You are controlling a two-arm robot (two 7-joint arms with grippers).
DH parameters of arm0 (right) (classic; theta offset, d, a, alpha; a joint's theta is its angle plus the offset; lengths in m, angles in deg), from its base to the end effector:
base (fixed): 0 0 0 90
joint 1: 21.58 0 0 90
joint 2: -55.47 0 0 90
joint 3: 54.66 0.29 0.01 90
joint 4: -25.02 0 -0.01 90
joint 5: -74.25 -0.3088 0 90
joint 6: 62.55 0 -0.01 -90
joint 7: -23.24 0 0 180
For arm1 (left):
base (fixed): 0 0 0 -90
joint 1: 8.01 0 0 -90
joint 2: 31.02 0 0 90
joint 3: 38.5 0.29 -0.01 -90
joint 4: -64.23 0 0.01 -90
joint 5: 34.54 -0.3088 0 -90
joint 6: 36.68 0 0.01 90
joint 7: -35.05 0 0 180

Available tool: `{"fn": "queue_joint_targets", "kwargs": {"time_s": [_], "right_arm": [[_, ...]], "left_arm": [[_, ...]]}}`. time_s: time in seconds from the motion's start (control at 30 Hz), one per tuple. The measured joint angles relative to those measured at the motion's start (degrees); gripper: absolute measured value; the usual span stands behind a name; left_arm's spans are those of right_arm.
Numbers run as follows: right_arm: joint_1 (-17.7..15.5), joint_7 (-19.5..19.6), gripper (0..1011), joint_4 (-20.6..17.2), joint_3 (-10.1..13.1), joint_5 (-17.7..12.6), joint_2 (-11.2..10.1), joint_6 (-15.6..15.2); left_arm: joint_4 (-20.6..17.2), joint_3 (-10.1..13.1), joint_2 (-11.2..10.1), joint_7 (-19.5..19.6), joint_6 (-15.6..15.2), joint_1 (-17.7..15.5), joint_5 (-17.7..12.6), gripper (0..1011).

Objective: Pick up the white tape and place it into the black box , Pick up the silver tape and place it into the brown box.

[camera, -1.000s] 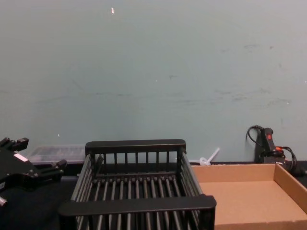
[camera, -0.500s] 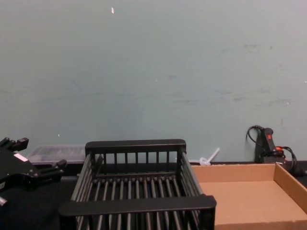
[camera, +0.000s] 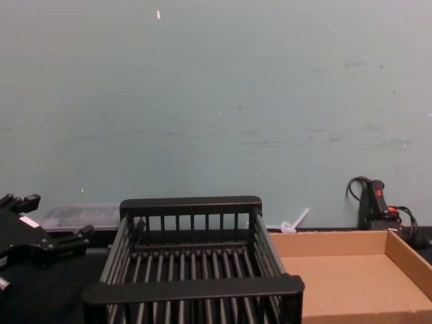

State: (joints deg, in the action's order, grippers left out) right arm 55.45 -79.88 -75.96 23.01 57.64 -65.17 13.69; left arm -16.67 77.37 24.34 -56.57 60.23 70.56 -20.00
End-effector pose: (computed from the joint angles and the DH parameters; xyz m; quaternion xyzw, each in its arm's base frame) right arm 0.2547 -0.0627 -0.3084 -0.2020 0.0749 -0.4953 0.8416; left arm 0.3581 0.0826 -0.3023 0.1415 -0.1325 0.5799 0.7913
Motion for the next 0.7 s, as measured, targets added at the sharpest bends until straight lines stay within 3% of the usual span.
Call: {"fn": "queue_joint_targets", "kwargs": {"time_s": [0.33, 0.7], "right_arm": [[0.0, 0.0, 125, 0.0, 0.0, 0.0, 0.0, 0.0], [-0.4, -2.0, 125, -0.8, 1.6, 0.7, 0.7, 1.3]], "left_arm": [[0.0, 0.0, 0.0, 0.0, 0.0, 0.0, 0.0, 1001], [0.0, 0.0, 0.0, 0.0, 0.0, 0.0, 0.0, 1001]]}}
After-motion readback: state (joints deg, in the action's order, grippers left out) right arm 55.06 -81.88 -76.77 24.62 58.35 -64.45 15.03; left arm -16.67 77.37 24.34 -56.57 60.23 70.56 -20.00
